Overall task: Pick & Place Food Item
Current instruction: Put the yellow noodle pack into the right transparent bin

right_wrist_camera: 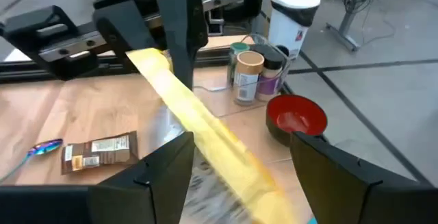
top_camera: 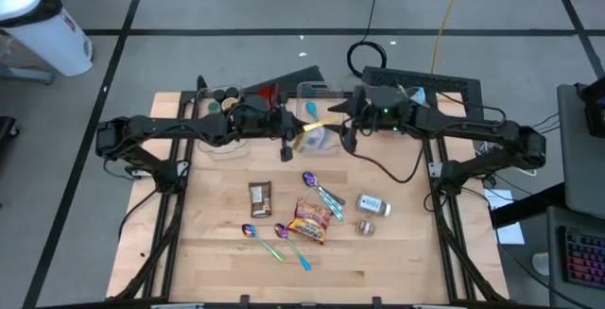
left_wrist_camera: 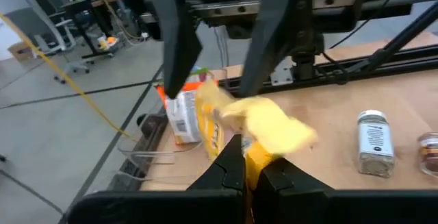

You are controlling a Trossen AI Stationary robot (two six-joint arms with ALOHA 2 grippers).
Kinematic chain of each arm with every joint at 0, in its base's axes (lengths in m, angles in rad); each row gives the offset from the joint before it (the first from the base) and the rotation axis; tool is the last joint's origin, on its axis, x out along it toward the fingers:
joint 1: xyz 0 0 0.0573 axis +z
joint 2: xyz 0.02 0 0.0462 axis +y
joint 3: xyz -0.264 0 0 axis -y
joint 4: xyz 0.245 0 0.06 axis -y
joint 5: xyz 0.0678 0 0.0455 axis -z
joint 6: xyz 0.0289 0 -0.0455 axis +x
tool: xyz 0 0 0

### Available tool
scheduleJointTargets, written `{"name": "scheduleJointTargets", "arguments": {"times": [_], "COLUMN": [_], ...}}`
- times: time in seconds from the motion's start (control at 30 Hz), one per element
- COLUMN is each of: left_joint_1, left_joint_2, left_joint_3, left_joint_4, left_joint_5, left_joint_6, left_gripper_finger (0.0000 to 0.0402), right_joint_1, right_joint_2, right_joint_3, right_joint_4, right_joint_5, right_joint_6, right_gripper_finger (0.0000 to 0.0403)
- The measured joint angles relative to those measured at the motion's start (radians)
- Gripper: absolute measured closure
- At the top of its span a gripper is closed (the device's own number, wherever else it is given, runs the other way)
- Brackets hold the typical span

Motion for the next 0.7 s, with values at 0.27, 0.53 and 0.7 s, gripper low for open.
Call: {"name": "scheduleJointTargets", "arguments": {"times": [0.27,0.53,0.7], "left_joint_1": [0.000,0.003,0.005], "left_joint_2": [0.000,0.000,0.000], "left_joint_3": [0.000,0.000,0.000], "left_joint_4": [-0.024,-0.044,-0.044], "left_joint_5": [0.026,0.123,0.145], "left_joint_6": [0.000,0.019,0.022], "left_gripper_finger": [0.0400,0.0400,0.0399], "right_joint_1": [0.025,0.030,0.033], "right_joint_2": [0.009,0.009,0.009], "right_joint_3": [0.000,0.000,0.000], "right_joint_4": [0.003,-0.005,-0.007], "right_joint_5": [-0.003,-0.104,-0.104], "right_joint_6": [-0.046,-0.036,-0.035], "right_gripper_finger": [0.0181,0.0201,0.0204]}}
